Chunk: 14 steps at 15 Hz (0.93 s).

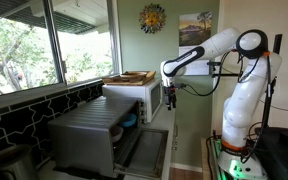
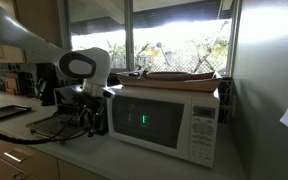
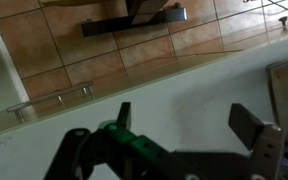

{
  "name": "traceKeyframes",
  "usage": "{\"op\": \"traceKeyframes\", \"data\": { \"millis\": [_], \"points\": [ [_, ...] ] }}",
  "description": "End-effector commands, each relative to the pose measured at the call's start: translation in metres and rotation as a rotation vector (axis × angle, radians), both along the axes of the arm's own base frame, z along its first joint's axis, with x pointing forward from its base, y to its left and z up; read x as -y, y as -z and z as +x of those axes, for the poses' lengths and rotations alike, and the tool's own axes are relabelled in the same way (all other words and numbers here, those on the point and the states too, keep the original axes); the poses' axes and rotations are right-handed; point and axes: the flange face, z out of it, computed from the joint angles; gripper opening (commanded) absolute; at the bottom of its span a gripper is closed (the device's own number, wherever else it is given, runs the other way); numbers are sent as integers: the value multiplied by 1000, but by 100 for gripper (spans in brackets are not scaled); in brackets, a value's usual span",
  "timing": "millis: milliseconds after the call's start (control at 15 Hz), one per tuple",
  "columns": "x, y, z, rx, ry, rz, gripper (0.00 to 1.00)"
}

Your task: Remove the two bowls from the toaster oven and stack them together on top of the oven

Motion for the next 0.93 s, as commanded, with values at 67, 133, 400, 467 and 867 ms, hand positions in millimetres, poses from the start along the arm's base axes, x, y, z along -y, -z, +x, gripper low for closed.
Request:
{"op": "traceKeyframes", "data": {
  "millis": [67, 133, 400, 467, 867],
  "points": [
    [-61, -9, 11, 2, 192, 130, 100],
    [-74, -11, 16, 0, 247, 139, 100],
    [-117, -11, 33, -18, 448, 194, 100],
    [-125, -13, 37, -13, 494, 214, 100],
    [-161, -15, 54, 34, 734, 330, 100]
  ]
}}
